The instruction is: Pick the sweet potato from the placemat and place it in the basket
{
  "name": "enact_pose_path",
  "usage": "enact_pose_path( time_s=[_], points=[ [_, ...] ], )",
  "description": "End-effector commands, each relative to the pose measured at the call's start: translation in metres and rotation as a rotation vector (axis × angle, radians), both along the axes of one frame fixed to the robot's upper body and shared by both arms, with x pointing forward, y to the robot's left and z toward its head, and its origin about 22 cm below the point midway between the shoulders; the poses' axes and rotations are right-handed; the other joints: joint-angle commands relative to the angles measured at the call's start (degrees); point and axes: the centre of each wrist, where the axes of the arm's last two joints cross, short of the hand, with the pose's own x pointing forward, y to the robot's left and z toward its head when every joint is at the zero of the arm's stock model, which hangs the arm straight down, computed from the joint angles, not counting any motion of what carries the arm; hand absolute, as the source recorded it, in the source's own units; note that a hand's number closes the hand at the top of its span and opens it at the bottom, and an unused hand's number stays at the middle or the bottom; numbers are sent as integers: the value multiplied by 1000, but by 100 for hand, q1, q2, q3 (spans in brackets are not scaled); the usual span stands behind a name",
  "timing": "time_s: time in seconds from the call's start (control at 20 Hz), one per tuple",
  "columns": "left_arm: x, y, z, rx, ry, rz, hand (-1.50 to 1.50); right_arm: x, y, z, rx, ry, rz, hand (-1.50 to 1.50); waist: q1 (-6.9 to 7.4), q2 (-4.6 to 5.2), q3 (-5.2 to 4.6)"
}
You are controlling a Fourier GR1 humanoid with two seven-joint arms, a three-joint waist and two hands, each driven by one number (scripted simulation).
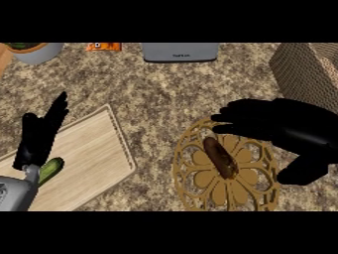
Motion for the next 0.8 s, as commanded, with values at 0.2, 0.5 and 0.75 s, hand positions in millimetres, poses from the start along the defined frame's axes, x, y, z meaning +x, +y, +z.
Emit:
enact_pose_path(
  time_s=[0.2, 0.5, 0.75],
  points=[
    [27, -10, 0, -16, -8, -11, 0, -21, 16, 33, -361, 108, 45, -150, 70, 65, 7],
    [3, -11, 7, -9, -7, -22, 0, -30, -3, 39, -333, 129, -37, -150, 157, 49, 22],
    [13, -9, 3, 0, -6, -17, 0, -27, -3, 25, -243, 114, -60, -150, 162, 61, 22]
  ],
)
